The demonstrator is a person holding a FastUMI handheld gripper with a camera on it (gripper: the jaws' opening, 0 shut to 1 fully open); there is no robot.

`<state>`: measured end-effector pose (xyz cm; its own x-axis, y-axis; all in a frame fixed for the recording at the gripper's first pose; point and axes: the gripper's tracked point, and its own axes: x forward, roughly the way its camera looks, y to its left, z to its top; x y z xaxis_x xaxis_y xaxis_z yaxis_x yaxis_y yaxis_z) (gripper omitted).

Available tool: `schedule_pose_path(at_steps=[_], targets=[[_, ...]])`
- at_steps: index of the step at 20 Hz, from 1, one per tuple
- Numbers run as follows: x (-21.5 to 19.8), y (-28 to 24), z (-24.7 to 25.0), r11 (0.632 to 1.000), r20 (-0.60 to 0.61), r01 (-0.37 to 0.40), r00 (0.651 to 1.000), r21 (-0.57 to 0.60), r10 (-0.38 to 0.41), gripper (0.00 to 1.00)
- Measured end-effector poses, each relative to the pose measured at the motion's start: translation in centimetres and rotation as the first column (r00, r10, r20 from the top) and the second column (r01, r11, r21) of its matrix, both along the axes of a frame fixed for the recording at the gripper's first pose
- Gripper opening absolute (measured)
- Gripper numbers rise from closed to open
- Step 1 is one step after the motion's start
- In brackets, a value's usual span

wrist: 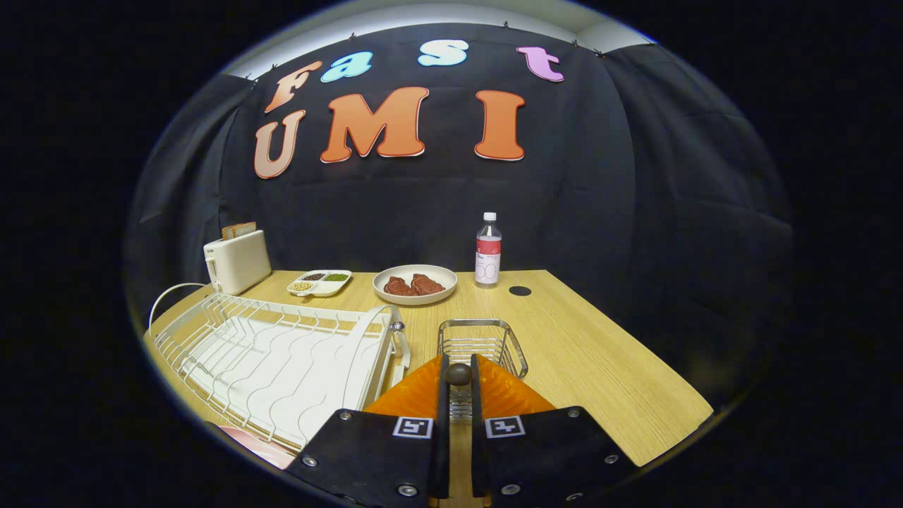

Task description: Take the plate from the dish rack, then take the spoon from the basket and place it into the plate.

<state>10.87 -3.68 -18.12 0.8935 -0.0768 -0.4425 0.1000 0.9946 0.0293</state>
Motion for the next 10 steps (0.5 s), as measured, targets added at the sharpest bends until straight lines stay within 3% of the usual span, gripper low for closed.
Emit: schedule_pose_path(at_steps=[10], targets=[[0.1, -0.7, 4.9, 1.000, 0.118, 0.013, 0.993, 0.006, -0.014, 0.12]])
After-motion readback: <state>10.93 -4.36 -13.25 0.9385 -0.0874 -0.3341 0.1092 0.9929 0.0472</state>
